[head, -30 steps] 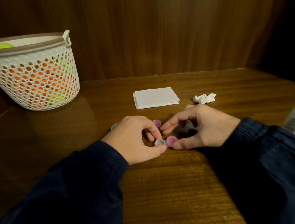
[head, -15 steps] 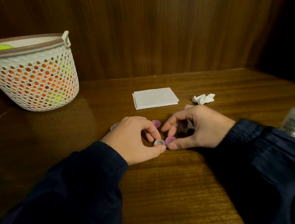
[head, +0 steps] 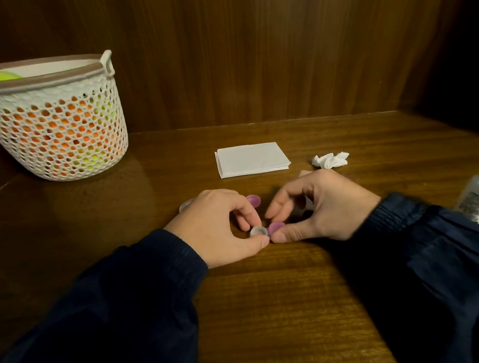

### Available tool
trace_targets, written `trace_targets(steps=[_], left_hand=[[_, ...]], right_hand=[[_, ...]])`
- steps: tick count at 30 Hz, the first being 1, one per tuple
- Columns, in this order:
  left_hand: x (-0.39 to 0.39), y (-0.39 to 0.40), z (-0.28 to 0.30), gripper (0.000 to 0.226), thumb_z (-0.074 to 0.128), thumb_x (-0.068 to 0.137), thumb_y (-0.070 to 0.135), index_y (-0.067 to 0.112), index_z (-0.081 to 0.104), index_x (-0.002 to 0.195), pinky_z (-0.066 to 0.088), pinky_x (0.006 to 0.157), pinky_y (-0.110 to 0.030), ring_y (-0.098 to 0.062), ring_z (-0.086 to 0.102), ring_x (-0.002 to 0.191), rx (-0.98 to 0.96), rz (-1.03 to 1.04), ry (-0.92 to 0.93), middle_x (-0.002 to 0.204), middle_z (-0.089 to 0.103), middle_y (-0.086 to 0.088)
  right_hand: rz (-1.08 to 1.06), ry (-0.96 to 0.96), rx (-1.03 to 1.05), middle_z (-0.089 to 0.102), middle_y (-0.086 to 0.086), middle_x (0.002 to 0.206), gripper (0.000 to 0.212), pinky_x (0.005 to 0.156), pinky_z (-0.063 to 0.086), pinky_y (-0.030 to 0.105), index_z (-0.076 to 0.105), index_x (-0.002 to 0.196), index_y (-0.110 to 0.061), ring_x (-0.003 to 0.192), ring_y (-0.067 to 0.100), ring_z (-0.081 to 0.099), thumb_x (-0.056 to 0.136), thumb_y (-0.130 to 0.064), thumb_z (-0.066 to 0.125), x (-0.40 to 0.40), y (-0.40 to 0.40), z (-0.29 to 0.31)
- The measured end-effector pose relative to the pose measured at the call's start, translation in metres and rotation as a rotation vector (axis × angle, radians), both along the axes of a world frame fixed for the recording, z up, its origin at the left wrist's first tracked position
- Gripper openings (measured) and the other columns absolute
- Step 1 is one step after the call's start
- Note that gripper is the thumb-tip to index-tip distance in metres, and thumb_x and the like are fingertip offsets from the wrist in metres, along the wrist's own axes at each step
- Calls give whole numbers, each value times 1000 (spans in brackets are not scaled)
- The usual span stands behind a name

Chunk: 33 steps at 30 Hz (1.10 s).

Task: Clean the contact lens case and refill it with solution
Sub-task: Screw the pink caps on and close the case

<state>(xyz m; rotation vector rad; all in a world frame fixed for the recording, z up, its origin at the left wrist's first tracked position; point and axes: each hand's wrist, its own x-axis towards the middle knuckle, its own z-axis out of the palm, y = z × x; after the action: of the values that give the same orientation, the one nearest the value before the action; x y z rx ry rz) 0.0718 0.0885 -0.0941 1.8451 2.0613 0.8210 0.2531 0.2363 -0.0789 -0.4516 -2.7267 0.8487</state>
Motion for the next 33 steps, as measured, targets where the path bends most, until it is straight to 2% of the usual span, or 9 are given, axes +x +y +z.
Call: trace_targets(steps=[2,5,9,15,19,26,28,30,33], left_hand=[[0,0,0,16,84,78,48,36,75,85,29,56,-23,24,52,64,2,1,-5,85,68,16],[-1,0,-1,16,83,79,49,36,76,85,29,55,-25,22,51,59,3,2,-17,86,69,15],[0,0,0,16,83,78,49,37,76,86,30,56,-25,23,51,60,2,5,-22,86,69,15],[1,-1,2,16,84,79,48,36,76,86,33,59,-28,23,51,63,-10,15,-13,87,70,15],[3,-1,3,16,84,79,47,35,76,87,33,61,-29,23,51,58,-13,19,-22,87,71,15],[7,-3,8,16,84,80,48,35,75,85,56,82,-54,23,51,54,-29,52,-27,84,72,16],[7,-3,9,17,84,80,49,35,75,85,54,78,-47,23,51,54,-31,53,-28,84,72,16],[7,-3,8,17,84,80,49,35,75,85,44,72,-37,22,52,54,-31,46,-31,84,72,16],[7,-4,9,16,84,80,48,35,75,86,51,76,-45,25,50,56,-26,52,-28,83,72,15]], right_hand=[[-7,-21,23,76,-31,84,36,82,32,17,76,103,-39,90,-18,58,72,-44,91,0,0,1],[4,-52,29,74,-38,101,46,88,37,23,69,115,-50,98,-17,55,74,-47,90,3,0,4],[38,-45,-54,76,-33,103,46,100,39,31,73,122,-40,106,-15,58,80,-36,88,6,0,8],[45,-109,-22,76,-34,103,51,108,39,36,69,129,-40,107,-13,57,83,-28,88,6,2,10],[27,-103,-22,76,-35,99,49,99,41,31,72,123,-40,99,-16,58,80,-27,89,5,3,8],[-35,-77,28,76,-33,94,48,90,46,30,77,119,-35,95,-8,58,74,-38,92,2,-1,6],[-38,-66,54,76,-33,91,45,88,47,29,77,116,-37,95,-8,57,74,-41,92,2,-2,6],[-32,-55,60,75,-33,88,40,85,42,25,78,112,-39,95,-11,56,74,-41,91,1,-3,5],[-22,-38,55,74,-34,83,32,85,34,16,77,103,-40,90,-18,60,75,-42,92,-1,-1,2]])
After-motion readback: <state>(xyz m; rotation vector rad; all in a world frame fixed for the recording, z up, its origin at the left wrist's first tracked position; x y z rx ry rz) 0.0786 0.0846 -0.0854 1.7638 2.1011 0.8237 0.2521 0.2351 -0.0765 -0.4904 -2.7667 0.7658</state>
